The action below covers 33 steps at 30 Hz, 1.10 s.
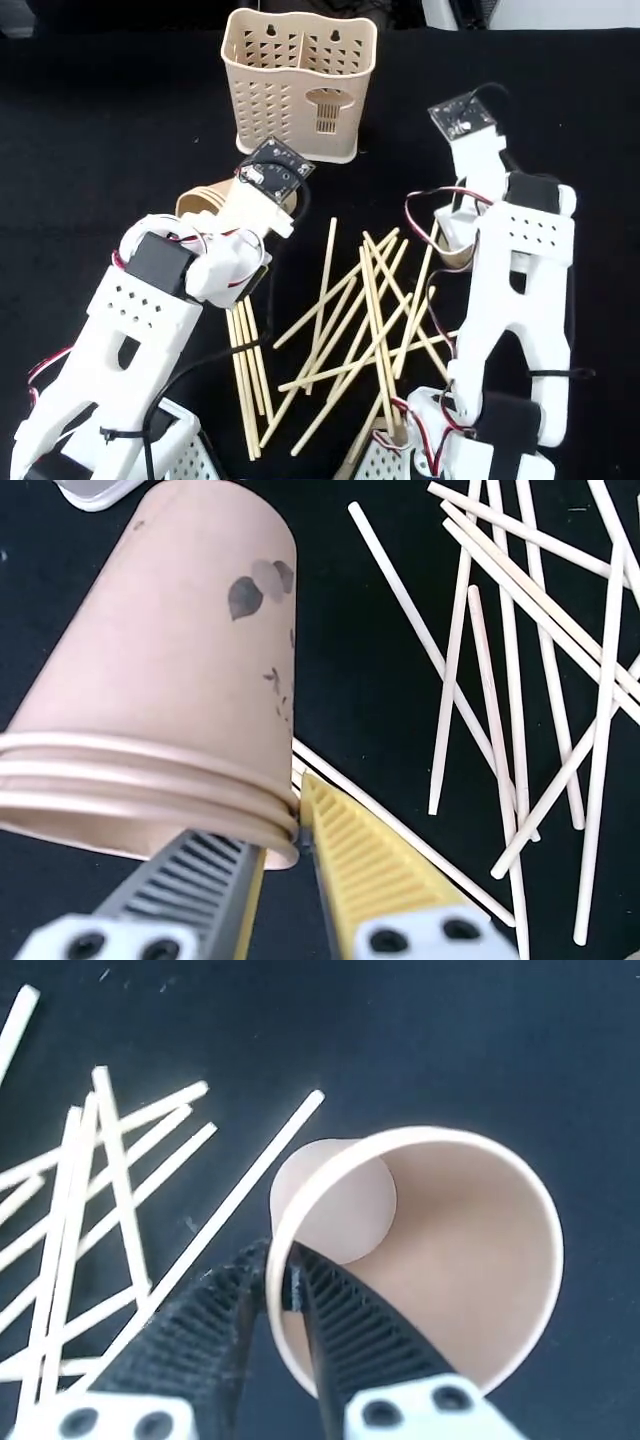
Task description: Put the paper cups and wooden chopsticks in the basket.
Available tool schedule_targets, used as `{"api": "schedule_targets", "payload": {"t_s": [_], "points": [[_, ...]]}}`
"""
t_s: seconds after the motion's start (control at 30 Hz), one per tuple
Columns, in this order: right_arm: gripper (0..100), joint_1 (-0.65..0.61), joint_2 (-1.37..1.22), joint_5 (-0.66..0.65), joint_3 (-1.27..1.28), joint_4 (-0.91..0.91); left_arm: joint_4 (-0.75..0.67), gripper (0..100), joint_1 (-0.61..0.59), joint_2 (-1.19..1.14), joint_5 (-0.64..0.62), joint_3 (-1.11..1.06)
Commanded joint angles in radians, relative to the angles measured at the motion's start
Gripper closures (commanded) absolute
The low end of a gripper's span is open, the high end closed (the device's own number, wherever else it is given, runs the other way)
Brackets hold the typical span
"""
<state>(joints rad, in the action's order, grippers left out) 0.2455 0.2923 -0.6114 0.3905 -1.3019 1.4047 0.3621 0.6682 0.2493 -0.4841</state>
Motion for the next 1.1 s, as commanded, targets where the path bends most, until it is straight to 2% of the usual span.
{"api": "schedule_targets", "payload": {"t_s": [0.0, 0.27, 0.5, 0.77, 0.93, 1.07], "points": [[98.5, 0.014, 0.015, -0.012, -0.051, -0.020, -0.012, 97, -0.008, 0.029, -0.006, 0.015], [97.8, 0.014, -0.110, -0.055, -0.058, -0.017, -0.008, 97, -0.008, 0.028, -0.005, 0.013], [76.8, 0.008, -0.099, -0.055, -0.068, -0.025, -0.008, 97, -0.008, 0.023, -0.005, 0.010], [78.3, 0.003, 0.171, -0.049, -0.073, -0.052, -0.011, 97, -0.008, 0.021, -0.003, 0.004], [78.3, -0.068, 0.351, -0.046, -0.067, -0.103, -0.015, 97, -0.008, 0.021, -0.006, -0.007], [78.3, -0.080, 0.440, 0.008, -0.068, -0.103, -0.011, 97, -0.062, 0.021, -0.008, -0.005]]}}
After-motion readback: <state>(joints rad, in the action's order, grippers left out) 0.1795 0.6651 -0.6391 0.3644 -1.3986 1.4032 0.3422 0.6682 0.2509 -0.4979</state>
